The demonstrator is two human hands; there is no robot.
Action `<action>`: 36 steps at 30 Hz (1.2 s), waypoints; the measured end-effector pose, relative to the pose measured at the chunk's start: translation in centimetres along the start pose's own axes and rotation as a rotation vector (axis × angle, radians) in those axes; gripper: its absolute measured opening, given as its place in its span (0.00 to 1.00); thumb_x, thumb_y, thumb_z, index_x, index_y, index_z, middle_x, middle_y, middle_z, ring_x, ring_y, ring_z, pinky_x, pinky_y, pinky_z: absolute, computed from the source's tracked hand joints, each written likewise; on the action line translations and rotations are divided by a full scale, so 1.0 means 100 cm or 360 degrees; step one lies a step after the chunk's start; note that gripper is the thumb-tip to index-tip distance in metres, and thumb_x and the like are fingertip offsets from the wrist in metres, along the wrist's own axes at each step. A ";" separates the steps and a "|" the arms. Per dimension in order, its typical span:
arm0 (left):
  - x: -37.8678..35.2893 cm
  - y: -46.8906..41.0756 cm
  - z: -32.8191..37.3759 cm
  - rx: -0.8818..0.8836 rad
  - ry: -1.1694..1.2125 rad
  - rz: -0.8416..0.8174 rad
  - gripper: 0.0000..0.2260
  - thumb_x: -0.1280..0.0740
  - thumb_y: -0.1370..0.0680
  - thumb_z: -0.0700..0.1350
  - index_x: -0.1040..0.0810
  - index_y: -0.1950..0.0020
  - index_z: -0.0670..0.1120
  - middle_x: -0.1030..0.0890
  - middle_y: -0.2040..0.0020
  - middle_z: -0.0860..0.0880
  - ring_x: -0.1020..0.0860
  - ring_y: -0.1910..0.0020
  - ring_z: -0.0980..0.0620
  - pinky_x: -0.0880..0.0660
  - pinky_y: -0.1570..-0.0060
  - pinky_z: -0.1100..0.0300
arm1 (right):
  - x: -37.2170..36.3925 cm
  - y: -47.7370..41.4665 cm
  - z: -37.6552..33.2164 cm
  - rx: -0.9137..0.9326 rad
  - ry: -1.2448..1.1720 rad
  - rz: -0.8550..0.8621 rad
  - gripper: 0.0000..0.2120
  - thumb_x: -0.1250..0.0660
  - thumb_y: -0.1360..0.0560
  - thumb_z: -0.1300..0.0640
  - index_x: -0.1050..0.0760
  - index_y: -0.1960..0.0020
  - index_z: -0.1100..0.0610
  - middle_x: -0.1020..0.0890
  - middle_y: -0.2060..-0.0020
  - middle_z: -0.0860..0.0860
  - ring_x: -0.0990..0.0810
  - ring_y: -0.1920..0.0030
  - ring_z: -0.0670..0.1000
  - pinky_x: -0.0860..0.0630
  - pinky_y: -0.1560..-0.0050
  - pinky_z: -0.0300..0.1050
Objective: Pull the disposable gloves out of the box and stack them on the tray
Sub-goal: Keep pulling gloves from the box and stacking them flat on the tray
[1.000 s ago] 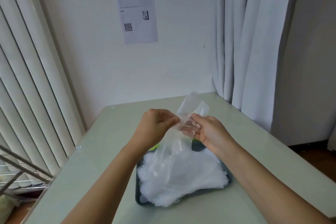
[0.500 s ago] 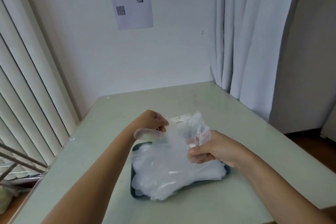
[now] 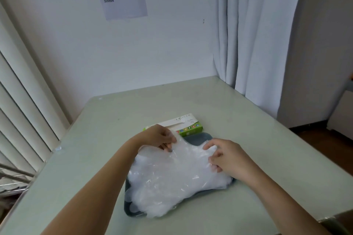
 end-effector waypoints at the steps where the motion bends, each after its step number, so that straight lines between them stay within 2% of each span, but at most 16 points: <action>1: 0.005 -0.002 -0.003 0.0038 0.0010 0.0023 0.07 0.34 0.21 0.41 0.20 0.57 0.41 0.18 0.68 0.50 0.20 0.70 0.56 0.22 0.64 0.66 | 0.000 -0.001 0.002 -0.0011 0.0026 0.0003 0.13 0.37 0.28 0.67 0.22 0.53 0.51 0.18 0.70 0.51 0.18 0.68 0.51 0.19 0.56 0.48; 4: 0.031 -0.003 -0.013 0.0131 -0.0003 0.0259 0.08 0.34 0.21 0.42 0.19 0.54 0.39 0.17 0.61 0.46 0.19 0.66 0.53 0.20 0.59 0.60 | 0.001 -0.005 0.008 -0.0030 0.0118 -0.0001 0.13 0.38 0.28 0.67 0.20 0.58 0.53 0.17 0.67 0.53 0.17 0.66 0.53 0.19 0.56 0.49; 6: 0.055 0.007 -0.007 0.0070 -0.0304 0.0602 0.07 0.35 0.22 0.43 0.19 0.50 0.42 0.16 0.53 0.47 0.19 0.56 0.50 0.22 0.52 0.58 | 0.001 -0.007 0.011 -0.0027 0.0166 -0.0010 0.14 0.39 0.28 0.68 0.20 0.58 0.53 0.17 0.66 0.52 0.17 0.66 0.52 0.19 0.57 0.47; 8: 0.064 0.031 0.013 -0.0132 -0.0549 0.0953 0.09 0.36 0.21 0.44 0.20 0.44 0.45 0.18 0.48 0.50 0.21 0.48 0.50 0.27 0.47 0.59 | 0.000 -0.009 0.012 -0.0018 0.0186 -0.0009 0.14 0.40 0.27 0.68 0.20 0.59 0.52 0.18 0.65 0.51 0.17 0.68 0.50 0.19 0.59 0.44; 10: 0.049 0.057 0.039 -0.0430 -0.0578 0.1054 0.10 0.37 0.21 0.44 0.21 0.41 0.47 0.19 0.45 0.51 0.22 0.45 0.52 0.31 0.47 0.63 | -0.002 -0.011 0.013 -0.0011 0.0183 -0.0007 0.13 0.39 0.27 0.68 0.21 0.59 0.53 0.19 0.66 0.50 0.17 0.69 0.49 0.18 0.59 0.45; 12: 0.015 0.075 0.055 -0.0667 -0.0597 0.0861 0.11 0.37 0.20 0.44 0.21 0.39 0.48 0.20 0.41 0.51 0.23 0.43 0.52 0.33 0.46 0.67 | -0.003 -0.011 0.014 -0.0016 0.0170 -0.0006 0.12 0.38 0.26 0.67 0.21 0.59 0.53 0.20 0.66 0.50 0.18 0.70 0.49 0.18 0.59 0.45; 15: -0.043 0.078 0.048 -0.0690 -0.0755 0.0458 0.16 0.41 0.18 0.47 0.28 0.31 0.48 0.25 0.32 0.50 0.27 0.35 0.51 0.34 0.40 0.64 | 0.000 -0.010 0.013 -0.0024 0.0223 0.0076 0.13 0.39 0.25 0.67 0.21 0.59 0.52 0.21 0.62 0.49 0.19 0.69 0.47 0.22 0.68 0.35; 17: -0.068 0.068 0.031 -0.0571 -0.0883 0.0269 0.20 0.45 0.17 0.50 0.36 0.25 0.46 0.35 0.25 0.49 0.36 0.27 0.51 0.41 0.33 0.63 | 0.003 -0.009 0.012 -0.0033 0.0271 0.0126 0.14 0.40 0.25 0.67 0.21 0.58 0.51 0.21 0.60 0.50 0.21 0.68 0.46 0.27 0.72 0.31; 20: -0.089 0.053 0.005 -0.0401 -0.1066 0.0036 0.26 0.50 0.16 0.54 0.51 0.21 0.45 0.52 0.20 0.48 0.53 0.22 0.52 0.56 0.27 0.60 | 0.002 -0.007 0.013 -0.0095 0.0170 0.0097 0.13 0.42 0.24 0.66 0.22 0.56 0.54 0.22 0.60 0.50 0.19 0.70 0.49 0.26 0.73 0.34; 23: -0.097 0.048 -0.012 -0.0351 -0.1141 -0.0052 0.28 0.52 0.17 0.57 0.58 0.20 0.49 0.58 0.21 0.51 0.59 0.22 0.51 0.61 0.26 0.52 | -0.003 -0.003 0.007 -0.0197 0.0111 -0.0089 0.06 0.41 0.21 0.55 0.26 0.53 0.55 0.19 0.69 0.52 0.20 0.75 0.52 0.27 0.75 0.37; 26: -0.098 0.048 -0.019 -0.0320 -0.1121 -0.0042 0.28 0.54 0.18 0.60 0.60 0.21 0.53 0.60 0.21 0.54 0.62 0.22 0.51 0.63 0.27 0.45 | -0.010 0.007 0.001 -0.0387 0.0169 -0.0467 0.19 0.46 0.19 0.43 0.31 0.41 0.57 0.18 0.72 0.56 0.24 0.80 0.49 0.34 0.80 0.35; 28: -0.099 0.047 -0.020 -0.0303 -0.1123 -0.0022 0.28 0.54 0.18 0.61 0.60 0.21 0.54 0.61 0.21 0.55 0.63 0.23 0.50 0.64 0.27 0.42 | -0.001 0.010 -0.006 -0.0368 0.0435 -0.0482 0.21 0.47 0.19 0.43 0.30 0.40 0.60 0.17 0.69 0.57 0.27 0.80 0.48 0.34 0.79 0.36; 31: -0.100 0.047 -0.020 -0.0309 -0.1124 0.0021 0.28 0.54 0.18 0.61 0.60 0.21 0.54 0.60 0.21 0.55 0.62 0.22 0.50 0.64 0.28 0.41 | 0.027 0.010 -0.031 -0.0038 0.0712 0.0114 0.16 0.41 0.21 0.47 0.25 0.46 0.59 0.15 0.64 0.54 0.22 0.68 0.48 0.27 0.63 0.41; 33: -0.100 0.047 -0.021 -0.0316 -0.1125 0.0044 0.29 0.54 0.18 0.61 0.59 0.21 0.54 0.60 0.21 0.55 0.62 0.22 0.50 0.63 0.28 0.40 | 0.033 0.016 -0.056 0.0243 0.0548 0.0514 0.10 0.39 0.22 0.52 0.23 0.47 0.56 0.16 0.55 0.52 0.20 0.54 0.51 0.28 0.53 0.43; 34: -0.101 0.047 -0.022 -0.0314 -0.1117 0.0051 0.29 0.54 0.18 0.61 0.59 0.21 0.54 0.60 0.21 0.55 0.62 0.22 0.50 0.63 0.27 0.40 | 0.026 0.016 -0.065 0.0342 0.0366 0.0506 0.09 0.38 0.21 0.56 0.22 0.45 0.56 0.17 0.51 0.51 0.20 0.50 0.51 0.28 0.50 0.40; 36: -0.102 0.047 -0.023 -0.0321 -0.1115 0.0057 0.29 0.54 0.18 0.61 0.59 0.21 0.53 0.60 0.21 0.55 0.62 0.22 0.49 0.62 0.27 0.40 | -0.011 0.012 -0.068 0.0344 -0.0067 0.0108 0.13 0.40 0.20 0.60 0.25 0.37 0.57 0.20 0.41 0.51 0.23 0.41 0.47 0.32 0.45 0.30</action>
Point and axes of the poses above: each hand's wrist, its own y-axis away from the middle knuckle, its own x-axis out of the back of the hand, z = x × y, the point moved 7 cm from there along -y, towards the middle knuckle
